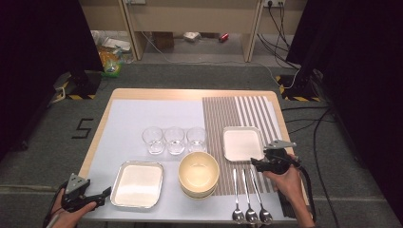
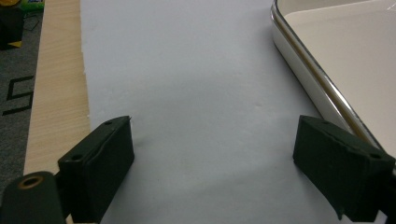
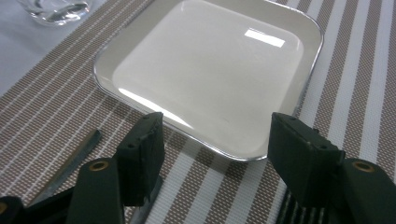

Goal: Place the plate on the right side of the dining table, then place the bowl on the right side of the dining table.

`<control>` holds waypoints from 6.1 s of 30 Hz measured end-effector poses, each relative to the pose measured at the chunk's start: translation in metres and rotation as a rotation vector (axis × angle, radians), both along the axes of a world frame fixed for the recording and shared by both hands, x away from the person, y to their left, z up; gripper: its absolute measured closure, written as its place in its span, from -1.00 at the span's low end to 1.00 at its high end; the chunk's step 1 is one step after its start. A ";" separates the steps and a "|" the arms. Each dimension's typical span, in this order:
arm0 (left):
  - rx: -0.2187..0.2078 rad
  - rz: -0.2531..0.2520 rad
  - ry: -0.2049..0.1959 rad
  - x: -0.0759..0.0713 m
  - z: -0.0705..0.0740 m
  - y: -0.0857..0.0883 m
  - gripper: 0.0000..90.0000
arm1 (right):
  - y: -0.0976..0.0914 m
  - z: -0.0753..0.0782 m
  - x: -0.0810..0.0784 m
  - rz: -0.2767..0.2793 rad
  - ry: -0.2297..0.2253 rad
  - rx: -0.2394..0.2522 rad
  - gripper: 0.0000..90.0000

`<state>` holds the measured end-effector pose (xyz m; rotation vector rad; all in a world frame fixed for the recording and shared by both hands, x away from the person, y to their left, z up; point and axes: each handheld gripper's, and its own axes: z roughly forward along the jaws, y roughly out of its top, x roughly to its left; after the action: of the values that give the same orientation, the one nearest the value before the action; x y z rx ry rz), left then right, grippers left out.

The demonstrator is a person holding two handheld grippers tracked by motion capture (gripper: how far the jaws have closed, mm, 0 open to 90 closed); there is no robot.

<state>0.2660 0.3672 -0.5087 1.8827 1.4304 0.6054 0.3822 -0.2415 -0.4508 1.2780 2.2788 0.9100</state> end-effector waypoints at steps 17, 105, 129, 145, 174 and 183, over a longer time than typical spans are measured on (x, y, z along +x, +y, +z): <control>0.008 -0.004 -0.003 0.000 0.000 0.000 -0.76 | 0.012 0.013 -0.001 0.040 -0.022 0.059 -0.50; 0.044 0.070 0.064 0.005 0.005 -0.008 -0.88 | 0.083 0.086 -0.018 0.279 -0.101 0.109 -0.52; 0.044 0.072 0.068 0.005 0.005 -0.008 -0.88 | 0.136 0.072 -0.009 0.481 -0.047 0.061 0.10; 0.049 0.068 0.080 0.006 0.009 -0.010 -0.82 | 0.151 0.061 -0.001 0.560 0.010 -0.001 0.46; -0.001 -0.154 -0.078 -0.014 0.076 -0.095 -0.66 | 0.161 0.062 0.007 0.636 0.000 -0.098 0.84; -0.043 -0.274 -0.093 -0.015 0.080 -0.142 -0.66 | 0.163 0.068 -0.002 0.619 -0.076 -0.155 0.85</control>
<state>0.2511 0.2254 -0.4283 1.9460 1.0937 0.5162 0.3798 -0.0787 -0.3827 0.4569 2.6634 0.9190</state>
